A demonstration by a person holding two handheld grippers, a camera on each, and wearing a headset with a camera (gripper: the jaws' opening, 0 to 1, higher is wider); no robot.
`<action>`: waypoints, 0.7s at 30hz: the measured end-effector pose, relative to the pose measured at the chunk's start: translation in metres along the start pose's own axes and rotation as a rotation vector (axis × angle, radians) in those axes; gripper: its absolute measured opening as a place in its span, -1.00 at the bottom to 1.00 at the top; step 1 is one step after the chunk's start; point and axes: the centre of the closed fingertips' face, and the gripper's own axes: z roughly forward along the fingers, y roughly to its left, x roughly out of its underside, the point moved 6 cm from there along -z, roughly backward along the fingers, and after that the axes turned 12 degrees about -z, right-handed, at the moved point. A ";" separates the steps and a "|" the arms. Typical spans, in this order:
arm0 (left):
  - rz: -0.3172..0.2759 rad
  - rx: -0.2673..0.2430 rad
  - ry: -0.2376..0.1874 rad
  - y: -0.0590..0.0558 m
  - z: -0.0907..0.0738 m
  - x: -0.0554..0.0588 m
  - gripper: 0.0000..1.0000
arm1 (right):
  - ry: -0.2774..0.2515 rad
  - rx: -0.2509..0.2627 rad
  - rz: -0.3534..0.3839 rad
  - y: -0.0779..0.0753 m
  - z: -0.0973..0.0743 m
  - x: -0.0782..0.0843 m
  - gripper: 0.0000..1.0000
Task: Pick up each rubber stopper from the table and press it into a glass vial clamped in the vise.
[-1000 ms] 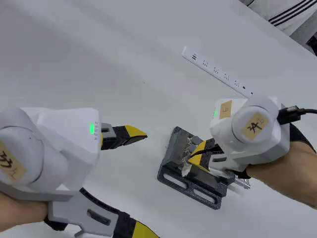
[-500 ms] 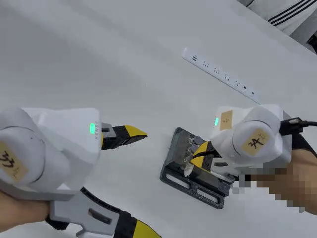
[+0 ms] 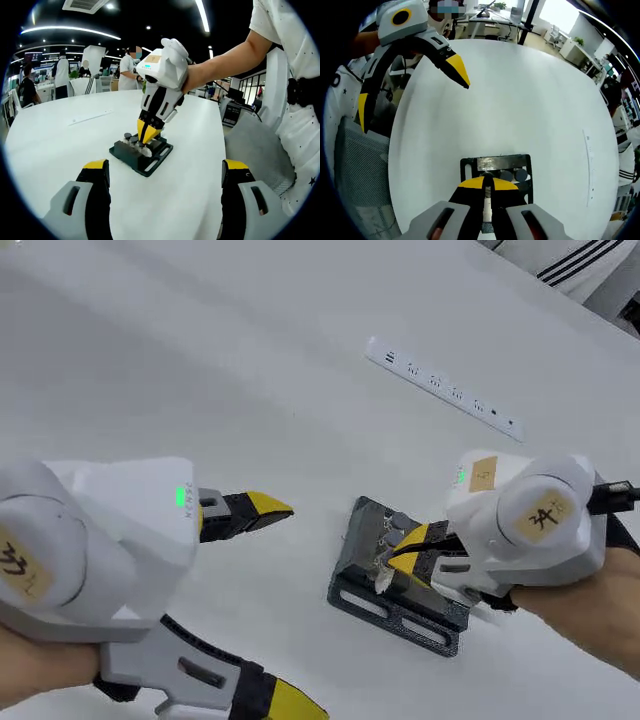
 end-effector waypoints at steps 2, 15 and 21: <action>0.000 -0.001 0.001 0.000 0.000 0.000 0.84 | -0.004 0.003 0.010 0.000 0.000 0.000 -1.00; -0.003 -0.003 0.005 0.002 -0.003 0.002 0.90 | -0.100 0.061 0.122 0.001 -0.017 0.002 -0.89; -0.006 -0.003 0.003 0.006 -0.007 0.000 0.97 | -0.155 0.090 0.219 0.006 -0.028 0.019 -0.75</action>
